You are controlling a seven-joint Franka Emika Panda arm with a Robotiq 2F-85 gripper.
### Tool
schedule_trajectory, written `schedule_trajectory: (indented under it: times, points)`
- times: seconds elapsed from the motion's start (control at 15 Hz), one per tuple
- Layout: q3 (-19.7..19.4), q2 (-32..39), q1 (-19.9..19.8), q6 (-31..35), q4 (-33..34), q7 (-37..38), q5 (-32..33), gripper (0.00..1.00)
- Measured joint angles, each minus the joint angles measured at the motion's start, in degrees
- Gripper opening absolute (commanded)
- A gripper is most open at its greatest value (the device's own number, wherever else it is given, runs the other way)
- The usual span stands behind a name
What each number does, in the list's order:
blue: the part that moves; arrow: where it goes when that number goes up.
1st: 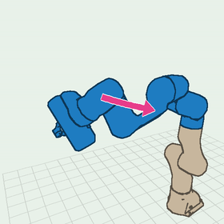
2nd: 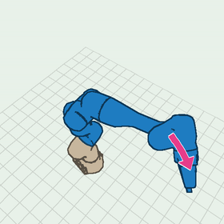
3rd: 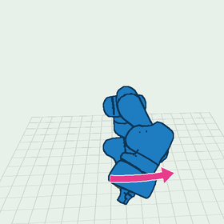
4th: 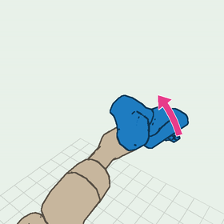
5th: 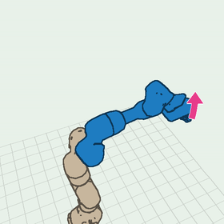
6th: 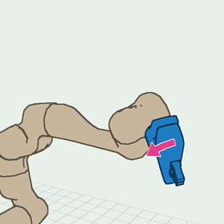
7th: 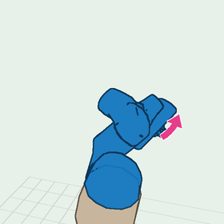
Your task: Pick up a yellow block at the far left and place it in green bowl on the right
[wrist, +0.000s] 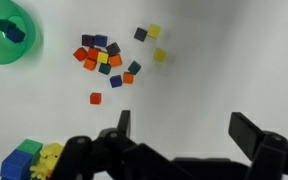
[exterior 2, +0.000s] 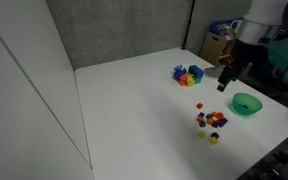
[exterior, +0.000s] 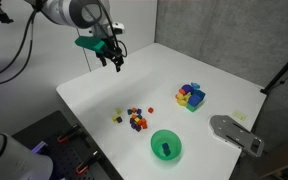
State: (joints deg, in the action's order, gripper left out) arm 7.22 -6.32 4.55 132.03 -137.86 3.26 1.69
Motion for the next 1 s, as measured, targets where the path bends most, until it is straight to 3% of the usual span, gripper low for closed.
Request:
schedule_trajectory:
  times: [0.6, 1.0]
  points:
    - [-2.49, 14.31, -0.07, 17.77, -2.99, 1.95, -0.35, 1.00]
    - [-2.75, 18.06, 0.01, 20.14, -2.94, 2.30, -1.25, 1.00]
